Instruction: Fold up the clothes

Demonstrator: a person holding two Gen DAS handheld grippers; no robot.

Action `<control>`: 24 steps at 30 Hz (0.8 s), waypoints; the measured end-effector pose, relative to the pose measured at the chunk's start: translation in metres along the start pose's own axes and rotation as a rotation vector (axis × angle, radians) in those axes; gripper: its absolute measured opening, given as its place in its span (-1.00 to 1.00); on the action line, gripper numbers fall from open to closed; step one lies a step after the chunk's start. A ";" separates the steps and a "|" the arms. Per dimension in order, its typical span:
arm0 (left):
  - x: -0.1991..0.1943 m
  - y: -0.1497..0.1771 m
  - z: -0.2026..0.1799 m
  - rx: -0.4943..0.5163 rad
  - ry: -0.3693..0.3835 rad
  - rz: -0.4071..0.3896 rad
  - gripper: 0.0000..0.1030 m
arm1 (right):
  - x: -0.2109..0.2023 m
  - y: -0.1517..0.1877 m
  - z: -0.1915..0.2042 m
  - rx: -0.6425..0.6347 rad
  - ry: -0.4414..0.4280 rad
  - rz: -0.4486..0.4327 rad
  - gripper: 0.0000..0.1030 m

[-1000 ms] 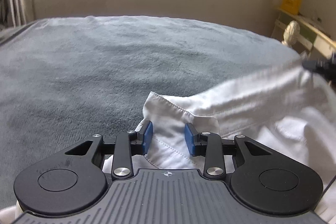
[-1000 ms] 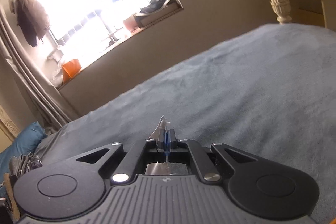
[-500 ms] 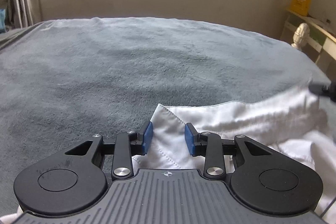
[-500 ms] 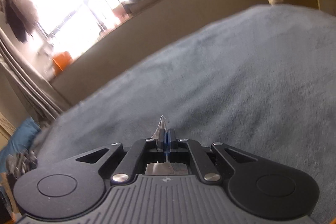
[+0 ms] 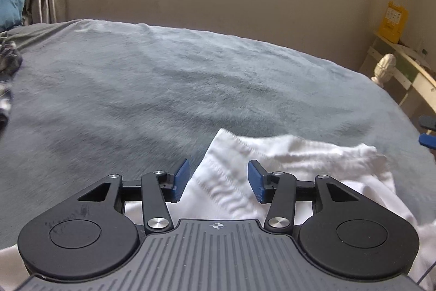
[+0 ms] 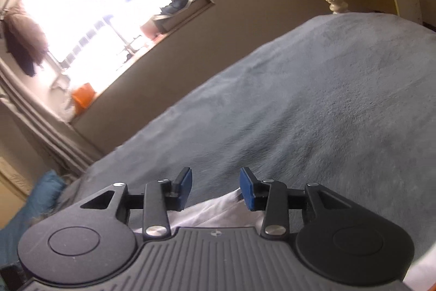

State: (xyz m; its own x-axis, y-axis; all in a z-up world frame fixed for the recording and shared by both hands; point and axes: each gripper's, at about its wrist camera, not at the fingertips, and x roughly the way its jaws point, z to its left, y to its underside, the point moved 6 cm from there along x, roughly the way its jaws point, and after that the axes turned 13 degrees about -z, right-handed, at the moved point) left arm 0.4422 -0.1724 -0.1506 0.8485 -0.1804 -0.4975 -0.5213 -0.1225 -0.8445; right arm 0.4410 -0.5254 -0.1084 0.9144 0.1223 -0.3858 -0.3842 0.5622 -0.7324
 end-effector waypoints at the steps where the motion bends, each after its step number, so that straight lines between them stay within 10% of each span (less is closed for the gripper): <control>1: -0.011 -0.001 0.002 0.009 0.004 0.003 -0.08 | -0.012 -0.001 0.004 0.002 -0.017 0.000 -0.19; 12: -0.147 0.033 -0.015 0.246 0.162 0.142 0.02 | -0.188 0.015 0.015 -0.027 -0.158 0.041 -0.15; 24: -0.252 0.157 -0.040 0.325 0.372 0.351 0.02 | -0.290 0.100 -0.076 -0.331 0.231 0.145 -0.13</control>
State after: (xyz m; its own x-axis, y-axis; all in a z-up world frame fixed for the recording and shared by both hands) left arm 0.1427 -0.1856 -0.1497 0.5111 -0.4923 -0.7046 -0.6602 0.3001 -0.6886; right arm 0.1274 -0.5674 -0.1122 0.8101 -0.0269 -0.5857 -0.5609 0.2553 -0.7875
